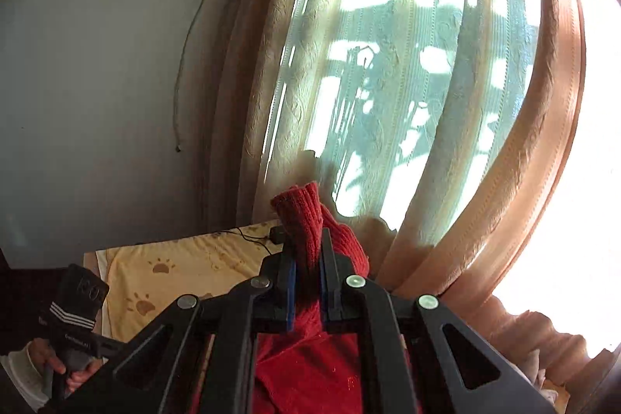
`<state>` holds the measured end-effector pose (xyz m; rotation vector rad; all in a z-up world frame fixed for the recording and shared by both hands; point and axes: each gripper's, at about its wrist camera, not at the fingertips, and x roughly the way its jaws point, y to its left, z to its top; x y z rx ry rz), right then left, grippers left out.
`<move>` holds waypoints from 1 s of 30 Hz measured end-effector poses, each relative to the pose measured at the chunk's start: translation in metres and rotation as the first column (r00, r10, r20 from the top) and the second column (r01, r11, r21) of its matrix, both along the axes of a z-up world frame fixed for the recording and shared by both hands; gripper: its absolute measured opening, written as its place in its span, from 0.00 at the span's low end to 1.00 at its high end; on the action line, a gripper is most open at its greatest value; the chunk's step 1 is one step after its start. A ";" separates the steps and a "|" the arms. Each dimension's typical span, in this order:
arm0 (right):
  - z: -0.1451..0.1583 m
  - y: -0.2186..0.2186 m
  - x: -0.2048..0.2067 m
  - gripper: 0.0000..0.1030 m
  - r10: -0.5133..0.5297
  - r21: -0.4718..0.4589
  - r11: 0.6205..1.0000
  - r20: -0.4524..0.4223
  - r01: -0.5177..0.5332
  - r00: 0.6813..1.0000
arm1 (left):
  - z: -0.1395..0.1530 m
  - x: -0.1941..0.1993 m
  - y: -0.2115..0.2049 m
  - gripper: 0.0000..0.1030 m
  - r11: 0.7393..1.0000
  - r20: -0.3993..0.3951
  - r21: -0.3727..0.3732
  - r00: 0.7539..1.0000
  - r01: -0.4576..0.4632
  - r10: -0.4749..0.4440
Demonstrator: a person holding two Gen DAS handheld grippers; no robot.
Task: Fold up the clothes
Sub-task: 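Lift the sleeve with the right gripper and fold it across the sweater body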
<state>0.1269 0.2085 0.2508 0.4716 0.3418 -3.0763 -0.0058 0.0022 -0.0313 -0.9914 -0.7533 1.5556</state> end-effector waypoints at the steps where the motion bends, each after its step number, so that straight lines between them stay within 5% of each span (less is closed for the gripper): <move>1: 0.007 -0.005 -0.009 0.10 0.011 0.000 1.000 -0.007 -0.011 1.000 | 0.001 0.001 0.000 0.63 1.000 -0.009 -0.008 1.000 -0.002 0.002; 8: 0.035 -0.050 -0.060 0.10 0.075 0.036 0.997 -0.043 -0.073 0.996 | 0.002 0.009 0.011 0.63 0.998 -0.045 -0.061 0.999 0.014 -0.017; 11: 0.050 -0.068 -0.075 0.10 0.094 0.066 0.994 -0.063 -0.090 0.994 | 0.002 0.008 0.020 0.73 0.993 -0.071 -0.115 0.997 -0.030 0.022; 20: 0.080 -0.085 -0.104 0.09 0.068 0.119 0.991 -0.118 -0.054 0.991 | -0.015 -0.032 0.074 0.73 0.923 -0.081 -0.334 0.981 -0.192 0.175; 24: 0.083 -0.073 -0.120 0.10 0.022 0.124 0.992 -0.105 -0.008 0.994 | -0.020 -0.034 0.105 0.73 0.925 -0.050 -0.347 0.987 -0.158 0.151; 30: 0.084 -0.037 -0.137 0.09 -0.055 0.083 0.995 -0.076 0.061 0.996 | -0.039 -0.060 0.131 0.73 0.837 -0.007 -0.474 0.951 -0.274 0.308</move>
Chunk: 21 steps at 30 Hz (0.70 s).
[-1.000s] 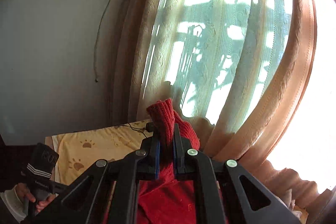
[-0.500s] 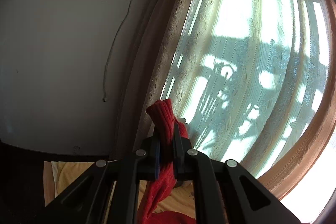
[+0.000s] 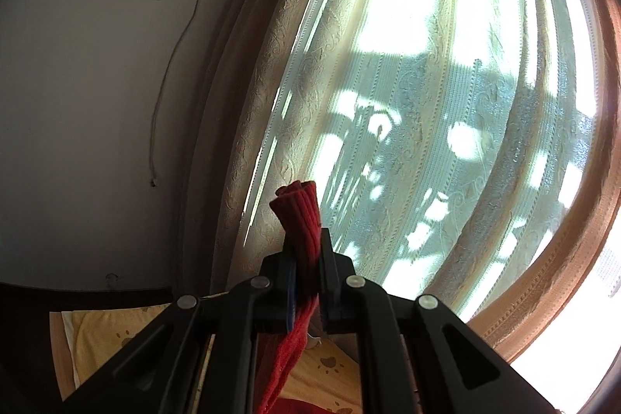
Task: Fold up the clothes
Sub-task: 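Lift the sleeve with the right gripper and fold it across the sweater body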
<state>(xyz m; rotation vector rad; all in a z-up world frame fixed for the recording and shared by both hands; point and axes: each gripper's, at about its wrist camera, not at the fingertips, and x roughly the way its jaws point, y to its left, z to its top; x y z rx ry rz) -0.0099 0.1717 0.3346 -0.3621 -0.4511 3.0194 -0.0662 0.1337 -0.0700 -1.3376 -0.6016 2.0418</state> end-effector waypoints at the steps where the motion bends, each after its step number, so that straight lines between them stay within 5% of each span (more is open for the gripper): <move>1: -0.003 0.010 -0.001 0.09 -0.021 -0.005 1.000 0.005 0.021 1.000 | -0.006 -0.006 -0.002 0.73 0.999 0.025 -0.014 0.999 -0.036 0.036; 5: -0.025 0.067 0.009 0.09 -0.125 -0.044 0.991 0.028 0.126 0.992 | -0.020 -0.019 -0.023 0.73 0.989 0.068 0.029 0.987 -0.146 0.144; 8: -0.059 0.133 0.036 0.09 -0.231 -0.129 0.963 0.057 0.236 0.971 | -0.019 -0.022 -0.035 0.73 0.977 0.028 -0.023 0.977 -0.212 0.213; 11: -0.119 0.199 0.077 0.09 -0.342 -0.219 0.906 0.125 0.362 0.931 | -0.021 -0.026 -0.040 0.73 0.977 0.029 -0.014 0.977 -0.213 0.213; 15: -0.219 0.268 0.133 0.10 -0.471 -0.269 0.801 0.267 0.535 0.841 | -0.021 -0.025 -0.033 0.73 0.979 -0.011 -0.060 0.981 -0.193 0.192; 21: -0.345 0.306 0.170 0.11 -0.412 -0.309 0.725 0.521 0.616 0.747 | -0.014 -0.029 -0.033 0.73 0.980 -0.048 -0.095 0.984 -0.177 0.173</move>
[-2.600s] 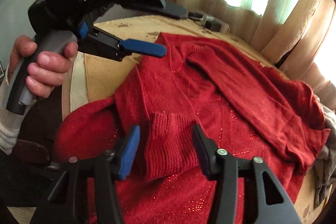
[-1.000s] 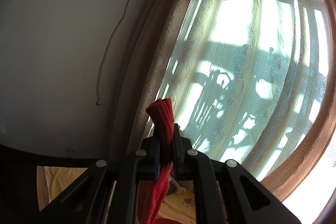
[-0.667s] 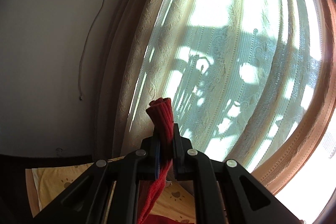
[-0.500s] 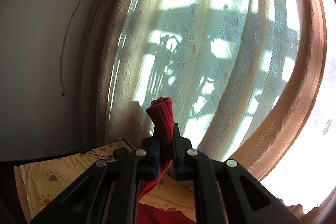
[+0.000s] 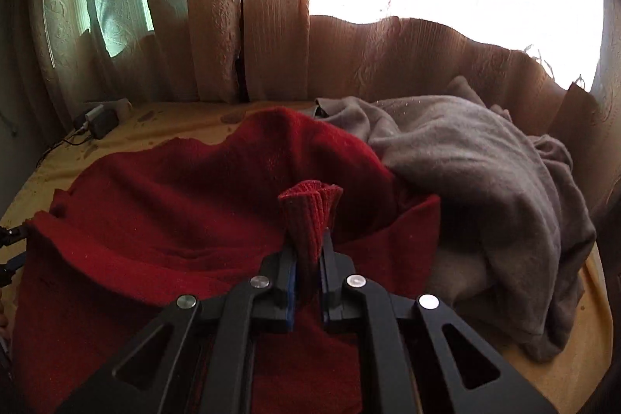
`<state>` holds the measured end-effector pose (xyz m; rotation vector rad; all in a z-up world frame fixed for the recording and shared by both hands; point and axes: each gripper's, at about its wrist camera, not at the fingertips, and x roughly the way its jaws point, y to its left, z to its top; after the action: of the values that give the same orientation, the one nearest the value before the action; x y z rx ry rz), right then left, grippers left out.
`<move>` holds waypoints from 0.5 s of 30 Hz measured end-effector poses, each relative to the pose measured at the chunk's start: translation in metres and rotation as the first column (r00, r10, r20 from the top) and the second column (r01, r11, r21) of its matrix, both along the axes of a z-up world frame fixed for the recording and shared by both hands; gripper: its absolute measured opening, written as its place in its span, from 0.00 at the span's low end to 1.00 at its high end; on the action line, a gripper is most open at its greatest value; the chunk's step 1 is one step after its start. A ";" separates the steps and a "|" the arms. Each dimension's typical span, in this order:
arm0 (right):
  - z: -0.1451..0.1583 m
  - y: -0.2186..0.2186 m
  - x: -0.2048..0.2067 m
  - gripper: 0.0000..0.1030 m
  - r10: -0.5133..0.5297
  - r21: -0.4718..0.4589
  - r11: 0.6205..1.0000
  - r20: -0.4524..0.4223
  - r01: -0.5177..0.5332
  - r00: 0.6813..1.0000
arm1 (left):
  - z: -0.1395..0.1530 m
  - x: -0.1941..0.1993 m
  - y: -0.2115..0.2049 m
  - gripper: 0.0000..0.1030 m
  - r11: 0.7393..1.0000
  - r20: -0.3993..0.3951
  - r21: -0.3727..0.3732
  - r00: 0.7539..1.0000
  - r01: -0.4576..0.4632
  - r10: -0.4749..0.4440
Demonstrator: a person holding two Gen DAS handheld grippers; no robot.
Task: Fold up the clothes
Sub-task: 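Lift the sleeve with the right gripper and fold it across the sweater body, then open the right gripper and release the sleeve onto the sweater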
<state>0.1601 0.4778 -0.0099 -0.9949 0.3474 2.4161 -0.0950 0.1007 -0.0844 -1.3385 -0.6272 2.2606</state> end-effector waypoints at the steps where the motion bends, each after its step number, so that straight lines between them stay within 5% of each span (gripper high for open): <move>1: -0.009 0.001 0.005 0.12 0.001 -0.024 1.000 0.006 -0.001 1.000 | 0.000 0.000 -0.002 0.73 1.000 0.001 0.002 1.000 0.003 -0.003; 5: -0.015 0.000 0.038 0.28 -0.012 -0.046 0.999 -0.025 0.011 1.000 | 0.005 0.011 -0.018 0.73 0.999 -0.010 -0.041 1.000 -0.030 0.030; 8: -0.010 -0.005 0.057 0.55 -0.019 0.000 1.000 -0.014 0.019 1.000 | 0.007 0.016 -0.037 0.73 0.995 -0.016 -0.068 0.997 -0.079 0.078; 10: -0.005 -0.008 0.068 0.86 -0.051 0.040 0.998 -0.016 0.052 0.999 | 0.009 0.015 -0.050 0.73 0.991 -0.013 -0.059 0.993 -0.118 0.118; 15: 0.015 -0.009 0.089 0.86 -0.090 0.035 0.995 -0.118 0.095 0.989 | 0.031 0.011 -0.041 0.73 0.997 -0.062 0.046 0.996 -0.056 0.059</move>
<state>0.2493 0.4689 0.0052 -0.8049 0.3749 2.3922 -0.0839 0.0596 -0.0532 -1.2379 -0.6979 2.3116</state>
